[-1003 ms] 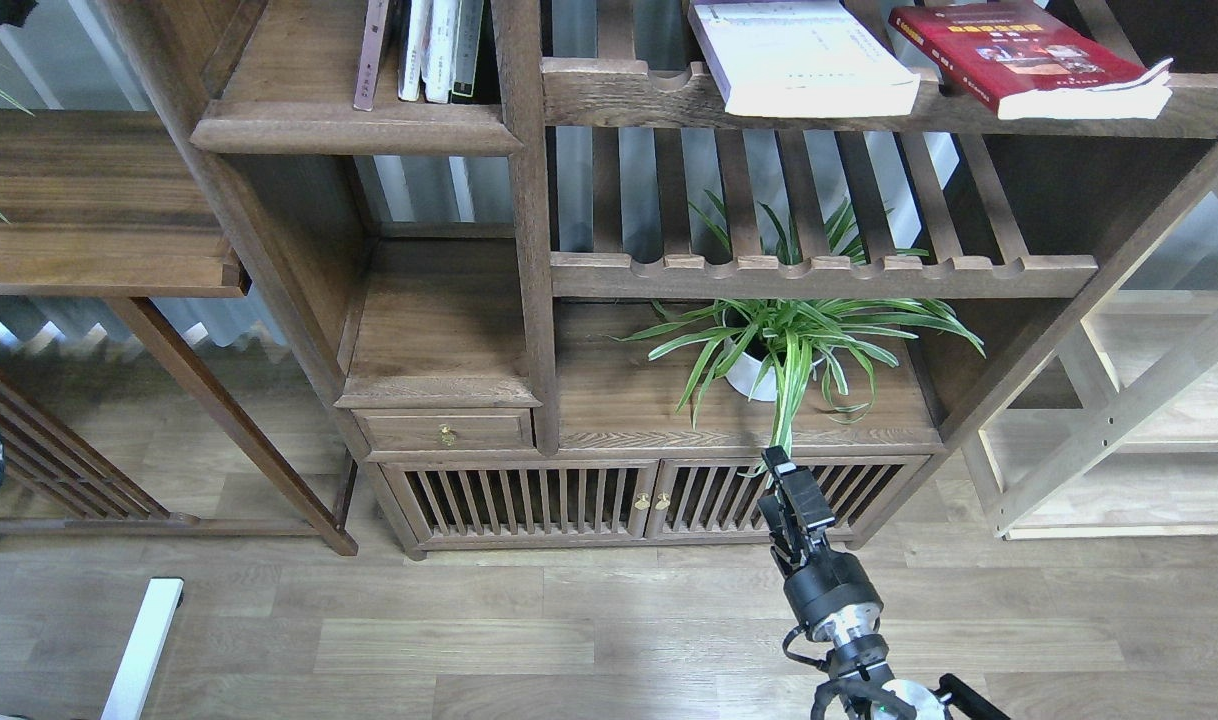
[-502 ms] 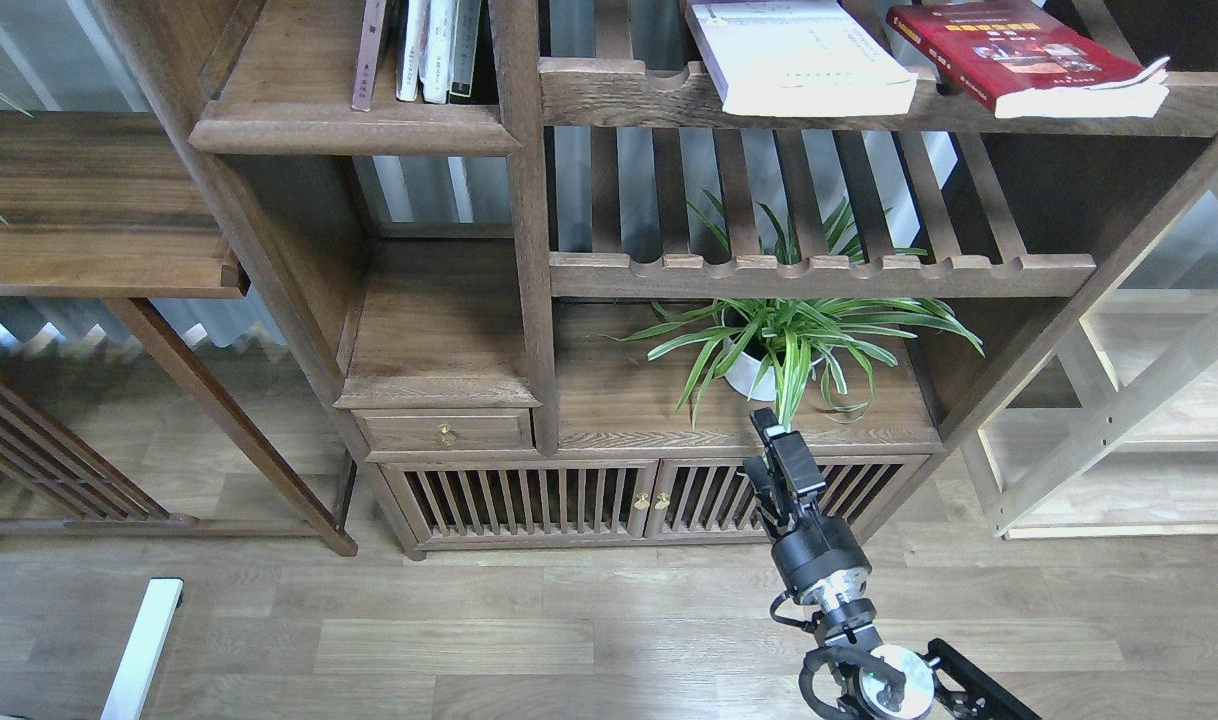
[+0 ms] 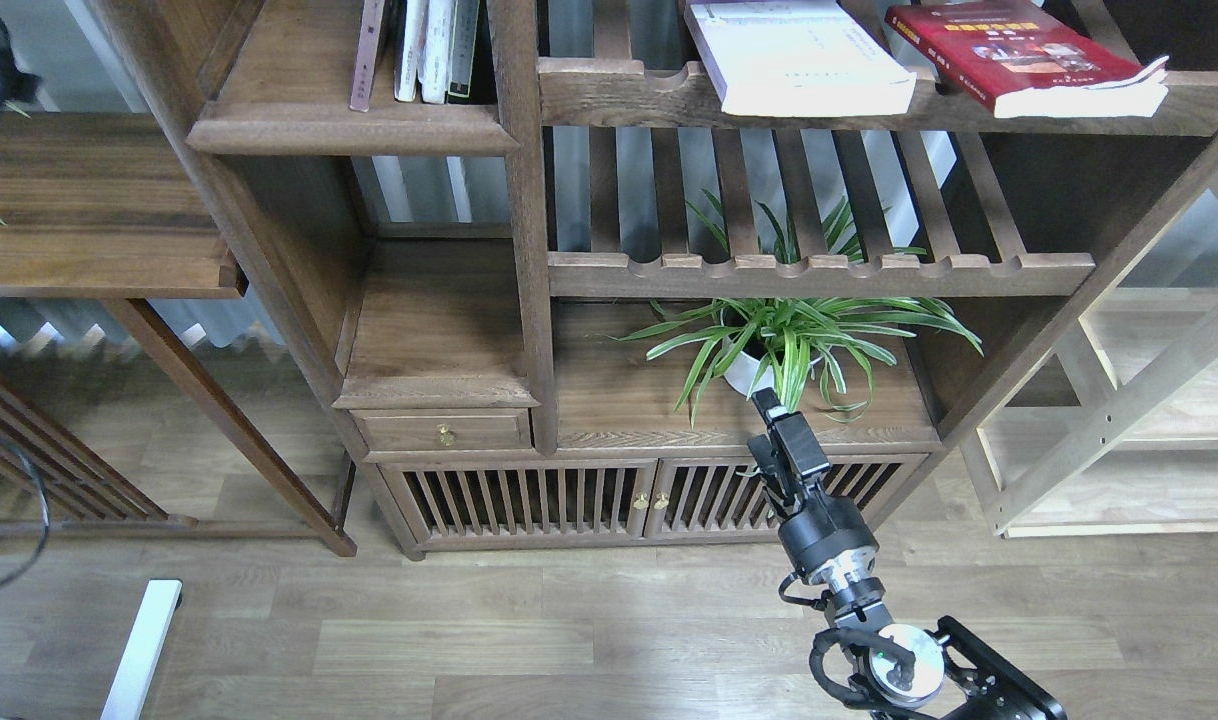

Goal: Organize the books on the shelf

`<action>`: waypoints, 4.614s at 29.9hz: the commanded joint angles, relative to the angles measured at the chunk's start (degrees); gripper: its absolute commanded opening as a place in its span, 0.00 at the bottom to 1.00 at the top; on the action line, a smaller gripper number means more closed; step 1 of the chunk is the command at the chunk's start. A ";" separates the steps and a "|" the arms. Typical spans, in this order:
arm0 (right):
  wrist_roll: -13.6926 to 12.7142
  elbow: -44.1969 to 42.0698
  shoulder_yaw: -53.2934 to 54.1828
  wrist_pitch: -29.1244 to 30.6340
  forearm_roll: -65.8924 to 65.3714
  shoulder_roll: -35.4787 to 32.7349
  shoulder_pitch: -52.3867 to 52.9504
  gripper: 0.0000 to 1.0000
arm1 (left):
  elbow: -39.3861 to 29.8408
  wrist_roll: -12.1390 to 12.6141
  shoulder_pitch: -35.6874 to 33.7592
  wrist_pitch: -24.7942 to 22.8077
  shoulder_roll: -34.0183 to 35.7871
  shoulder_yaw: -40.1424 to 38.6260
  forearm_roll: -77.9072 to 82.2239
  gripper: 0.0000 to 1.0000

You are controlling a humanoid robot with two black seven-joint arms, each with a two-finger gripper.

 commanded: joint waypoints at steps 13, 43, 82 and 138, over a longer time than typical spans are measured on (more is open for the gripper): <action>0.01 6.46 2.42 0.00 0.36 -0.59 0.88 0.99 | -2.79 0.00 16.81 -11.09 -13.33 -6.24 -1.71 0.99; 2.37 7.25 7.43 0.00 0.19 2.40 -0.62 1.00 | -0.59 0.00 42.50 -30.36 -22.84 -5.72 -6.28 0.99; 4.14 9.54 20.09 0.00 0.98 -15.00 5.36 1.00 | -0.77 0.00 44.26 -36.68 -22.84 -8.62 -5.58 0.99; 3.35 19.20 7.43 0.00 17.48 -32.05 9.48 0.99 | -0.15 0.00 42.67 -36.68 -22.84 -9.14 -4.70 0.99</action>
